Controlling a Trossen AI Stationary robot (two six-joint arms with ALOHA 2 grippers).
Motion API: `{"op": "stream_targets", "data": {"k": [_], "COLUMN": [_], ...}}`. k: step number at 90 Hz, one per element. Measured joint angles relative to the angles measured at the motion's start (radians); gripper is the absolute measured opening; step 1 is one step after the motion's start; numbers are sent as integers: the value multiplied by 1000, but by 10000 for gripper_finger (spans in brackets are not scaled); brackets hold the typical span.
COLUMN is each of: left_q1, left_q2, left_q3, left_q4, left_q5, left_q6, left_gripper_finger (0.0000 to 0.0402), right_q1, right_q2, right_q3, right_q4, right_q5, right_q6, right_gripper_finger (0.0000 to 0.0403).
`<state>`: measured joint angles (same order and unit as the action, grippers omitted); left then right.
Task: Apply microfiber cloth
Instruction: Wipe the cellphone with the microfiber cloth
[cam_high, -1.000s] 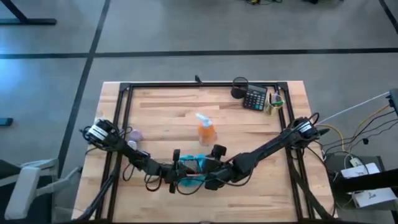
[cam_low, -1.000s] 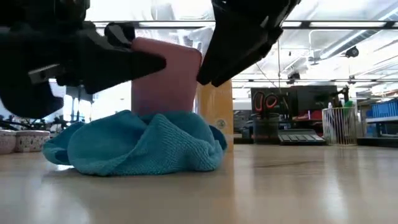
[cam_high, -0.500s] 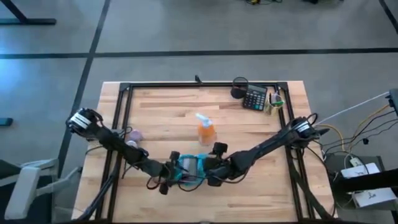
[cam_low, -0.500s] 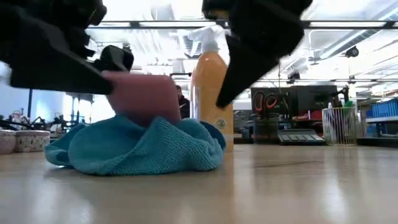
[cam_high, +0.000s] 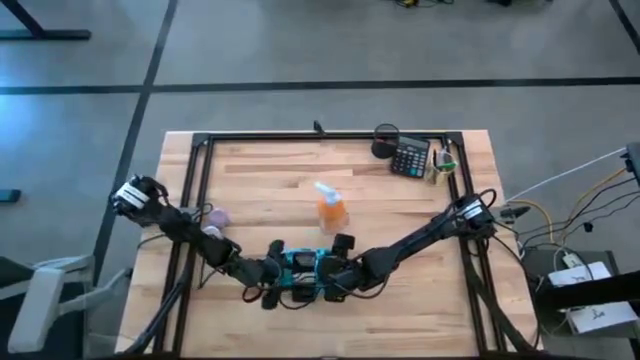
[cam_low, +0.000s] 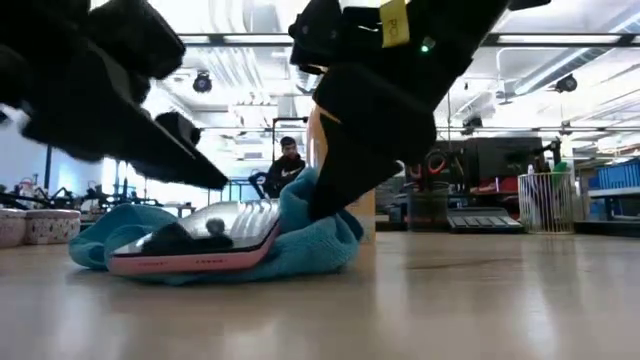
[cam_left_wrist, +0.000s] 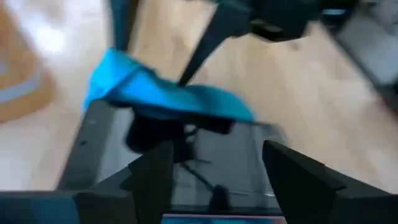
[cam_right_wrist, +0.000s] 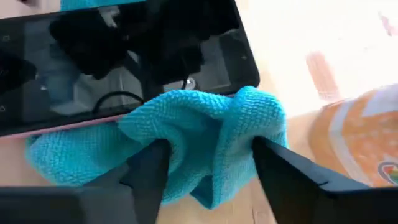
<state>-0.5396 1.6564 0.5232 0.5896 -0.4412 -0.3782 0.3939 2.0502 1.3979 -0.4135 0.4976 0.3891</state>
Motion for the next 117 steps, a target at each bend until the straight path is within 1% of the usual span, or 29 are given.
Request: {"op": "stream_targets", "data": {"k": [7,17,22,30,36,45,54,68,73,78,83,91,98,104,110,117], "left_q1": [19,44,53,58,59,61,65,76,82,88,91,92,92,96,95,95], "left_q2": [42,88,109,130,134,130,125,124,124,125,126,127,125,125,124,124], "left_q3": [0,3,3,3,3,3,2,1,-3,-5,-8,-11,-17,-22,-25,-31], "left_q4": [-1,14,21,16,6,-9,-21,-61,-65,-71,-80,-92,-112,-114,-116,-116], "left_q5": [-27,-32,-33,-33,-32,-32,-31,-44,-65,-106,-148,-216,-253,-263,-266,-263], "left_q6": [-28,-79,-101,-113,-113,-103,-82,-77,-77,-79,-79,-81,-87,-92,-95,-99], "left_gripper_finger": [214,203,198,189,183,174,167,164,165,166,166,163,160,157,155,152], "right_q1": [0,2,5,6,6,4,-5,-19,-22,-29,-35,-37,-34,-34,-39,-50], "right_q2": [0,-2,-5,-8,-9,-10,-10,-10,-10,-12,-15,-38,-80,-106,-112,-111], "right_q3": [0,0,1,20,35,39,39,40,40,42,42,40,41,43,41,40], "right_q4": [2,0,4,4,8,71,134,239,291,302,266,144,28,-80,-174,-198], "right_q5": [0,0,0,-3,-26,-67,-147,-329,-367,-369,-344,-287,-276,-256,-239,-235], "right_q6": [-21,-65,-90,-115,-153,-231,-296,-348,-348,-345,-335,-311,-265,-213,-191,-181], "right_gripper_finger": [121,29,11,12,4,3,1,0,0,0,0,0,0,2,14,38]}}
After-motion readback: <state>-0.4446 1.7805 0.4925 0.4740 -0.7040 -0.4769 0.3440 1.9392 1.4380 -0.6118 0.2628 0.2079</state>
